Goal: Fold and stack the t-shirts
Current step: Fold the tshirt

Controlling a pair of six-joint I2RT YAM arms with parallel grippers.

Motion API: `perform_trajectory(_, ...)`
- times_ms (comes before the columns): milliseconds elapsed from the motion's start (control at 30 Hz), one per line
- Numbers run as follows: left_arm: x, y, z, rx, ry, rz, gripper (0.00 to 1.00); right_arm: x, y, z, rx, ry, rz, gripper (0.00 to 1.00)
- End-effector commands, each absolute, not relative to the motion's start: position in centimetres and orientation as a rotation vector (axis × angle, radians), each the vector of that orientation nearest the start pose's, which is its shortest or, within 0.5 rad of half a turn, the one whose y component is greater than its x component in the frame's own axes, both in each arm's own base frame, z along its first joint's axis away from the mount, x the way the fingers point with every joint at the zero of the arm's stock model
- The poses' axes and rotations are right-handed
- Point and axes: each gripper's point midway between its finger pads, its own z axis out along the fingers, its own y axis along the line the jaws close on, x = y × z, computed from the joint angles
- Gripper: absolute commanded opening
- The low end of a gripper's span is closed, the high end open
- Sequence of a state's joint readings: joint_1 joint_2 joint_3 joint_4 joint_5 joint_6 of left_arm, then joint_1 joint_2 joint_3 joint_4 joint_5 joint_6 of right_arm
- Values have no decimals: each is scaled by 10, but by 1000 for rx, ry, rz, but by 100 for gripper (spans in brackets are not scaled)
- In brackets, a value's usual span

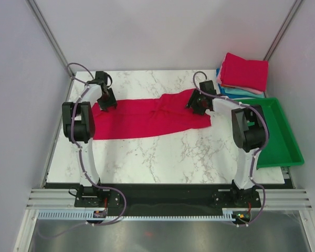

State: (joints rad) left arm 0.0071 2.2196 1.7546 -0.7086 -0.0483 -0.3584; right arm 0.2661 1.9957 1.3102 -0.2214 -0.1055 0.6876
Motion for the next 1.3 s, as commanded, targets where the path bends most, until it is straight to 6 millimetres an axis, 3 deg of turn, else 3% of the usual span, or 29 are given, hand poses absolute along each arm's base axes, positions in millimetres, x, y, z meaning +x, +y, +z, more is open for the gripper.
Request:
perform_trajectory(0,420,-32,-7,-407,2941,16,55,465,156,-10,552,2614,461,64)
perform_trajectory(33,416,-40,2,-405,2928,-8,54,492,160,-7,542,2588,471,65)
perform_trajectory(67,394,-51,-7,-400,2978,-40,54,504,163,-7,540,2585,475,65)
perform_trajectory(100,389,-72,-5,-377,2965,-117,54,509,165,-11,546,2608,466,65)
perform_trajectory(133,382,-88,9,-364,2941,-203,54,537,172,-10,532,2579,489,65)
perform_trajectory(167,354,-99,2,-395,2989,-248,53,548,178,-11,533,2578,507,65)
perform_trajectory(233,331,-127,6,-311,2969,-278,53,577,188,-17,545,2558,542,65)
perform_trajectory(300,292,-155,16,-288,2971,-384,54,593,203,-20,556,2531,615,67)
perform_trajectory(333,288,-169,19,-274,2929,-471,54,608,215,-23,537,2497,654,68)
perform_trajectory(367,258,-184,20,-310,2965,-601,54,615,224,-23,525,2476,685,70)
perform_trajectory(400,242,-200,21,-273,2981,-657,54,623,240,-25,504,2447,726,71)
perform_trajectory(533,194,-241,27,-211,3018,-768,56,631,275,-28,474,2361,797,73)
perform_trajectory(600,174,-257,44,-177,3009,-848,56,632,287,-35,480,2340,809,74)
perform_trajectory(767,128,-274,94,-112,2933,-1026,58,648,298,-39,559,2245,876,73)
perform_trajectory(833,116,-273,116,-95,2888,-1087,58,657,303,-38,584,2191,921,73)
perform_trajectory(900,105,-268,123,-88,2887,-1076,59,661,309,-40,586,2153,972,73)
perform_trajectory(1033,115,-247,135,-81,2798,-946,59,664,307,-42,610,2124,961,73)
perform_trajectory(1133,132,-233,134,-37,2736,-792,60,673,300,-30,606,2064,923,75)
perform_trajectory(1167,135,-232,134,-26,2732,-769,60,675,301,-23,595,2046,932,75)
perform_trajectory(1267,143,-228,139,12,2704,-708,60,683,309,22,514,1954,1047,79)
